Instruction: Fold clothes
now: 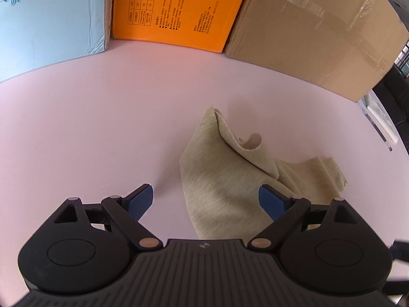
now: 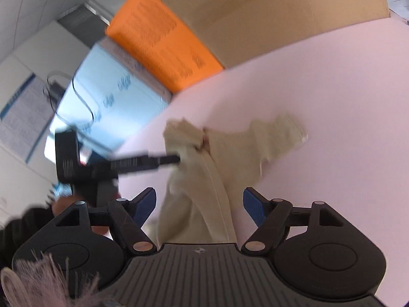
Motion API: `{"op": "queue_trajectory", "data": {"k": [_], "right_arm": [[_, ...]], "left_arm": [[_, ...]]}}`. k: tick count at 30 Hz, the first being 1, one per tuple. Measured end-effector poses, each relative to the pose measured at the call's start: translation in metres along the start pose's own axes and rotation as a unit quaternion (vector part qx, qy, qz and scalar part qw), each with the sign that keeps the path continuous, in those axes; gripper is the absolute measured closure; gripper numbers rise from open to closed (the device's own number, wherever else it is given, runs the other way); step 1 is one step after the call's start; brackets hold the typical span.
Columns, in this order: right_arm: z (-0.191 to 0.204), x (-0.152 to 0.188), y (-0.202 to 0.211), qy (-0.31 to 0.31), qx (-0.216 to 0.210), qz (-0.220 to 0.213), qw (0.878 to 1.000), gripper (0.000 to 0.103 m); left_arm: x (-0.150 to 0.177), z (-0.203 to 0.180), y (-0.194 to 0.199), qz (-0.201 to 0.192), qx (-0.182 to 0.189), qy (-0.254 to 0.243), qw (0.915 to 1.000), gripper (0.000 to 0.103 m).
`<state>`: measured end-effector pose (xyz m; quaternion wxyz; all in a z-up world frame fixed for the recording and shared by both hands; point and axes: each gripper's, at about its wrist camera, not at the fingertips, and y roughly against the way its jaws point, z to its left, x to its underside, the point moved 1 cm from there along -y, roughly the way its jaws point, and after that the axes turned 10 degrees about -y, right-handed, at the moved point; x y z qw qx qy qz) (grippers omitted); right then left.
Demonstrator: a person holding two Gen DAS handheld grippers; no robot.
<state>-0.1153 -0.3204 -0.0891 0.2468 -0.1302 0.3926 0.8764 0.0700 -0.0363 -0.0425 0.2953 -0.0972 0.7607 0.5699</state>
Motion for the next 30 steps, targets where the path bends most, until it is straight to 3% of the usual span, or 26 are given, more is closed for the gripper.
{"op": "queue_trajectory", "data": {"k": [3,4,5,6,7,12,17,19,23,25,28,29,30], "right_arm": [[0.005,0.033,-0.013,0.045,0.021,0.014,0.999,0.030],[0.007,0.042,-0.016,0.056,0.024,0.017,0.998,0.034],[0.009,0.051,-0.019,0.067,0.026,0.020,0.997,0.059],[0.010,0.055,-0.021,0.060,0.025,0.019,0.998,0.082],[0.010,0.057,-0.022,0.049,0.024,0.016,0.998,0.098],[0.036,0.050,-0.011,0.054,-0.018,-0.012,0.998,0.098],[0.098,0.022,-0.012,0.072,-0.137,0.008,0.988,0.098],[0.123,0.013,-0.016,0.080,-0.185,0.015,0.979,0.098],[0.145,-0.003,-0.015,0.074,-0.249,0.014,0.966,0.098],[0.137,-0.007,-0.007,0.055,-0.255,0.000,0.965,0.098],[0.117,-0.011,0.011,0.021,-0.244,-0.027,0.969,0.098],[0.105,-0.011,0.020,0.004,-0.229,-0.040,0.973,0.098],[0.088,-0.011,0.030,-0.020,-0.209,-0.054,0.976,0.098]], "left_arm": [[-0.002,0.007,-0.003,-0.017,0.038,0.045,0.9981,0.017],[-0.002,0.009,-0.002,-0.033,0.060,0.053,0.9962,0.040],[-0.003,0.010,-0.002,-0.049,0.083,0.060,0.9935,0.059],[-0.003,0.011,-0.001,-0.062,0.103,0.068,0.9904,0.092],[-0.004,0.014,0.000,-0.065,0.112,0.079,0.9885,0.098],[-0.007,0.043,0.040,-0.144,0.105,0.114,0.9774,0.098],[-0.001,0.093,0.110,-0.235,0.041,0.159,0.9579,0.098],[-0.005,0.108,0.147,-0.267,0.008,0.138,0.9537,0.098],[-0.027,0.102,0.186,-0.288,-0.013,0.076,0.9545,0.098],[-0.042,0.086,0.189,-0.289,-0.005,0.053,0.9558,0.098],[-0.066,0.050,0.160,-0.271,0.025,0.026,0.9620,0.096],[-0.076,0.033,0.139,-0.245,0.041,0.016,0.9684,0.092],[-0.084,0.015,0.117,-0.217,0.057,0.006,0.9746,0.075]]}}
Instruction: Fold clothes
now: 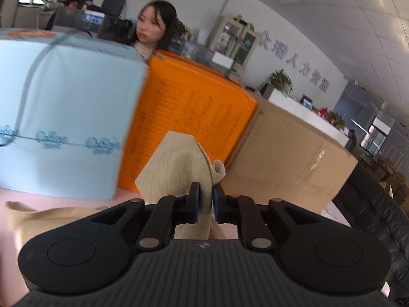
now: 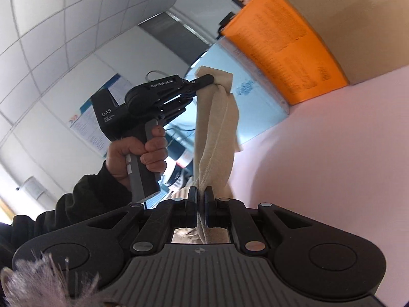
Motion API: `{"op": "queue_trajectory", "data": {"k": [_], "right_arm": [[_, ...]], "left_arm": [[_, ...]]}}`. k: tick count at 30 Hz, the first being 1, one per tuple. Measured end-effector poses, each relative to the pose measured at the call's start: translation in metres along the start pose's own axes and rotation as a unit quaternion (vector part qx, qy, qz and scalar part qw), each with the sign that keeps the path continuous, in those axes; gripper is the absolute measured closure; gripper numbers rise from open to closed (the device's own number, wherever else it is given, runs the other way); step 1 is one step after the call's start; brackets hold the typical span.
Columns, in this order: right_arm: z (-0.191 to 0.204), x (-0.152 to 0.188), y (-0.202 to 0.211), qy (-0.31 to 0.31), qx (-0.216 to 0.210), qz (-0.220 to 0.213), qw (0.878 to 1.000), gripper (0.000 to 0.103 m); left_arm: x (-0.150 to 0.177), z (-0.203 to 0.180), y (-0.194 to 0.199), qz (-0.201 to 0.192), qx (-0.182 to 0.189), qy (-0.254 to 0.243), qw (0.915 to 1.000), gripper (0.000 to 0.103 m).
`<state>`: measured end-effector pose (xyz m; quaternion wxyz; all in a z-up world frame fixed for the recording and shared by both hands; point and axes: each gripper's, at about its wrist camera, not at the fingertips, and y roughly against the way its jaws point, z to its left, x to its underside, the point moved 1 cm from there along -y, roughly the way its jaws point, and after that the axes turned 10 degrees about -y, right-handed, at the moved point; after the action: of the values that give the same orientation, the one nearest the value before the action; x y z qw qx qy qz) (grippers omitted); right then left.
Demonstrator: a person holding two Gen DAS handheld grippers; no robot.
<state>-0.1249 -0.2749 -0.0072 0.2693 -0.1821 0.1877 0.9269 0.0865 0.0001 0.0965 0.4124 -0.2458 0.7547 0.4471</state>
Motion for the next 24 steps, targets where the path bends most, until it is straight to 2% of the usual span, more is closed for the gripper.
{"op": "queue_trajectory", "data": {"k": [1,2,3,5,6,7,8,10,13,15,16,17,20,22,24], "right_arm": [[-0.013,0.000,0.016,-0.021,0.025,-0.020,0.999,0.098],[-0.026,0.000,0.032,-0.042,0.052,-0.039,0.997,0.098],[-0.042,0.003,0.048,-0.059,0.106,-0.061,0.991,0.098],[-0.073,0.010,0.082,-0.091,0.224,-0.104,0.965,0.092],[-0.086,0.013,0.099,-0.104,0.267,-0.115,0.951,0.091],[-0.095,0.018,0.112,-0.112,0.293,-0.120,0.942,0.084],[-0.103,0.023,0.125,-0.120,0.315,-0.126,0.933,0.072],[-0.106,0.032,0.140,-0.120,0.306,-0.128,0.935,0.063],[-0.101,0.042,0.149,-0.104,0.273,-0.117,0.949,0.039],[-0.095,0.044,0.138,-0.079,0.227,-0.071,0.968,0.030],[-0.094,0.045,0.130,-0.066,0.221,-0.042,0.972,0.023],[-0.094,0.045,0.122,-0.053,0.217,-0.011,0.975,0.021],[-0.083,0.045,0.107,0.005,0.223,0.009,0.975,0.010],[-0.083,0.043,0.101,0.008,0.223,0.008,0.975,0.010],[-0.083,0.042,0.098,0.003,0.225,-0.001,0.974,0.015]], "left_arm": [[0.006,-0.016,-0.024,0.043,0.019,-0.004,0.9989,0.043],[0.014,-0.031,-0.045,0.081,0.033,-0.009,0.9962,0.030],[0.022,-0.045,-0.061,0.110,0.046,-0.019,0.9927,0.021],[0.041,-0.069,-0.083,0.151,0.068,-0.046,0.9850,0.021],[0.051,-0.077,-0.086,0.162,0.073,-0.063,0.9821,0.021],[0.062,-0.081,-0.084,0.167,0.074,-0.080,0.9798,0.021],[0.072,-0.083,-0.079,0.172,0.075,-0.095,0.9777,0.021],[0.094,-0.079,-0.054,0.176,0.070,-0.122,0.9742,0.021],[0.132,-0.055,0.005,0.178,0.049,-0.148,0.9717,0.021],[0.162,-0.039,0.048,0.187,0.045,-0.141,0.9712,0.019],[0.177,-0.032,0.066,0.197,0.043,-0.127,0.9712,0.019],[0.189,-0.026,0.078,0.208,0.043,-0.112,0.9707,0.019],[0.225,-0.017,0.101,0.245,0.041,-0.048,0.9675,0.019],[0.240,-0.020,0.107,0.253,0.045,-0.024,0.9662,0.019],[0.250,-0.032,0.102,0.257,0.043,-0.030,0.9651,0.019]]}}
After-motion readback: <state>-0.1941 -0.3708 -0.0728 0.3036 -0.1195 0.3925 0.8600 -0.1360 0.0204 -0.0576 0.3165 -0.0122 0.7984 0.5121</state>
